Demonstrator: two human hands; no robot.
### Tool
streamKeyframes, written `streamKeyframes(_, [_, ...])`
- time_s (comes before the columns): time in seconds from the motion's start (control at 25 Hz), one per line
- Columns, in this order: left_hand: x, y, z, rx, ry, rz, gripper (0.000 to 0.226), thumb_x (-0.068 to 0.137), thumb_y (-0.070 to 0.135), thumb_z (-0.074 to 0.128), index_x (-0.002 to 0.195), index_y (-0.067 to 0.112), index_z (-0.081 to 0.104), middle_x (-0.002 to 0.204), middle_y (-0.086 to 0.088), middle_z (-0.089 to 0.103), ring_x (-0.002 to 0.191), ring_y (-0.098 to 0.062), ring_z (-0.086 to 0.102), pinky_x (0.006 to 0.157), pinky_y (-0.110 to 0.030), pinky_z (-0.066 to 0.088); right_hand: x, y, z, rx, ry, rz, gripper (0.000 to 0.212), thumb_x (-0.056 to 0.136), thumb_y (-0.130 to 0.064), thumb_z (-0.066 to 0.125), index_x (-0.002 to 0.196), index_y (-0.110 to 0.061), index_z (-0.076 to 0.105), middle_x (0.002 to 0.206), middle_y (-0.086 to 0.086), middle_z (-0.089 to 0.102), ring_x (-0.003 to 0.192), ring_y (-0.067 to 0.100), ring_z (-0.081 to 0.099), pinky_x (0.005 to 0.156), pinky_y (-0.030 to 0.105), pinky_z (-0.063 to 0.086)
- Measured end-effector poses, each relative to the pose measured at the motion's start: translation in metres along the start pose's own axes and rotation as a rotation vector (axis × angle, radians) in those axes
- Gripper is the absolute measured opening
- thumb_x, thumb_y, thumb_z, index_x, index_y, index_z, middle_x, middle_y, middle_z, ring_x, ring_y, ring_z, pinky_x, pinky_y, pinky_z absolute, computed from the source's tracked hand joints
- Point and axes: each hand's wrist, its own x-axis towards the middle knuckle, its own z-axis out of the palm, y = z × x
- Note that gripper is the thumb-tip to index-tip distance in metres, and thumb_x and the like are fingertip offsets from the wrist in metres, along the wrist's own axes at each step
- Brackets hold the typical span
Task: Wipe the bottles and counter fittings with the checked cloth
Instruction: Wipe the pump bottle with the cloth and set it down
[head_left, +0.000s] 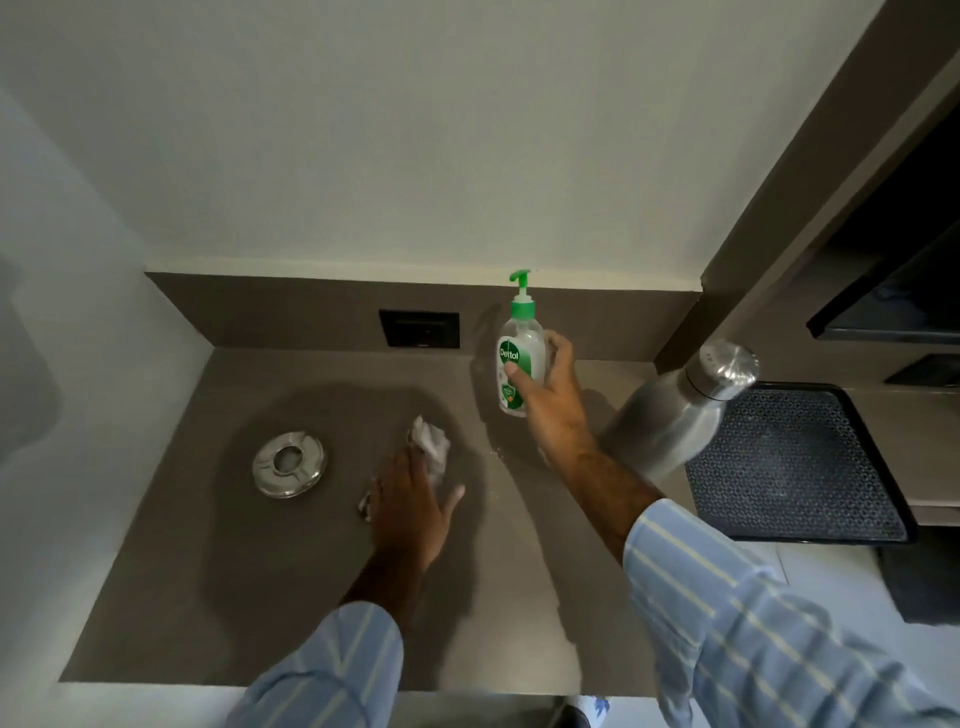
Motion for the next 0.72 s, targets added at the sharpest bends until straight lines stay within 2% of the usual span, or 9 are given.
streamKeyframes(0.08, [0.005, -0.004, 0.034, 0.117, 0.002, 0.088, 0.069, 0.094, 0.054, 0.045, 0.143, 0.005, 0.047, 0.146, -0.022, 0.05, 0.134, -0.04, 0.047, 0.109, -0.054, 0.033, 0.007, 0.022, -0.003, -0.032, 0.043, -0.027, 0.052, 0.089, -0.022, 0.07, 0.136, -0.027, 0.048, 0.119, -0.003, 0.063, 0.108, 0.019, 0.065, 0.094, 0.043, 0.058])
streamKeyframes(0.12, [0.023, 0.0, 0.037, 0.115, 0.05, 0.095, 0.067, 0.095, 0.052, 0.039, 0.144, 0.007, 0.046, 0.148, -0.02, 0.049, 0.136, -0.038, 0.046, 0.111, -0.055, 0.032, 0.009, 0.031, -0.005, -0.054, 0.051, -0.036, 0.049, 0.087, -0.022, 0.072, 0.132, -0.027, 0.051, 0.116, -0.003, 0.065, 0.106, 0.019, 0.066, 0.093, 0.044, 0.058])
streamKeyframes(0.2, [0.074, 0.014, 0.027, 0.063, 0.037, 0.108, 0.065, 0.096, 0.052, 0.027, 0.146, 0.014, 0.044, 0.152, -0.015, 0.046, 0.14, -0.034, 0.042, 0.115, -0.054, 0.029, 0.011, 0.046, -0.011, -0.081, 0.058, -0.038, 0.044, 0.086, -0.022, 0.074, 0.125, -0.026, 0.053, 0.109, -0.007, 0.065, 0.103, 0.017, 0.066, 0.092, 0.044, 0.058])
streamKeyframes(0.28, [0.11, 0.025, 0.029, 0.1, -0.001, 0.301, 0.056, 0.101, 0.048, 0.029, 0.149, 0.022, 0.038, 0.158, -0.006, 0.04, 0.146, -0.027, 0.034, 0.118, -0.048, 0.019, 0.012, 0.056, -0.017, -0.091, 0.062, -0.036, 0.043, 0.085, -0.024, 0.074, 0.122, -0.027, 0.052, 0.109, -0.008, 0.065, 0.102, 0.016, 0.067, 0.092, 0.046, 0.058])
streamKeyframes(0.36, [0.107, 0.032, 0.042, 0.104, 0.004, 0.558, 0.05, 0.101, 0.042, 0.039, 0.148, 0.026, 0.041, 0.156, -0.001, 0.044, 0.144, -0.023, 0.038, 0.116, -0.041, 0.016, 0.012, 0.059, -0.021, -0.086, 0.069, -0.044, 0.042, 0.082, -0.029, 0.075, 0.117, -0.029, 0.052, 0.109, -0.005, 0.067, 0.102, 0.019, 0.068, 0.09, 0.049, 0.059])
streamKeyframes(0.44, [0.075, 0.02, 0.044, 0.059, 0.015, 0.769, 0.044, 0.096, 0.037, 0.048, 0.139, 0.026, 0.052, 0.147, 0.0, 0.055, 0.134, -0.023, 0.051, 0.111, -0.039, 0.024, 0.009, 0.059, -0.02, -0.06, 0.064, -0.053, 0.041, 0.079, -0.031, 0.077, 0.112, -0.033, 0.053, 0.109, -0.005, 0.068, 0.102, 0.02, 0.069, 0.09, 0.048, 0.059])
streamKeyframes(0.56, [-0.003, -0.017, 0.042, -0.056, -0.081, 0.94, 0.05, 0.085, 0.021, 0.063, 0.134, 0.028, 0.058, 0.143, 0.002, 0.058, 0.131, -0.02, 0.049, 0.111, -0.039, 0.027, -0.003, 0.058, -0.01, -0.067, 0.016, -0.046, 0.042, 0.079, -0.021, 0.078, 0.112, -0.032, 0.055, 0.107, -0.01, 0.068, 0.103, 0.018, 0.068, 0.092, 0.045, 0.059])
streamKeyframes(0.64, [-0.065, -0.033, 0.036, -0.107, -0.235, 1.039, 0.058, 0.077, 0.015, 0.059, 0.133, 0.033, 0.06, 0.141, 0.01, 0.059, 0.129, -0.013, 0.047, 0.112, -0.035, 0.025, -0.011, 0.057, 0.0, -0.1, -0.039, -0.022, 0.041, 0.077, -0.024, 0.079, 0.11, -0.032, 0.057, 0.109, -0.006, 0.07, 0.105, 0.02, 0.069, 0.094, 0.049, 0.057])
streamKeyframes(0.72, [-0.119, -0.045, 0.04, -0.122, -0.389, 1.142, 0.057, 0.076, 0.012, 0.051, 0.127, 0.035, 0.065, 0.137, 0.016, 0.062, 0.117, -0.009, 0.053, 0.105, -0.029, 0.028, -0.018, 0.057, 0.014, -0.105, -0.112, 0.012, 0.042, 0.076, -0.021, 0.081, 0.111, -0.027, 0.057, 0.114, 0.002, 0.072, 0.109, 0.026, 0.068, 0.098, 0.052, 0.055])
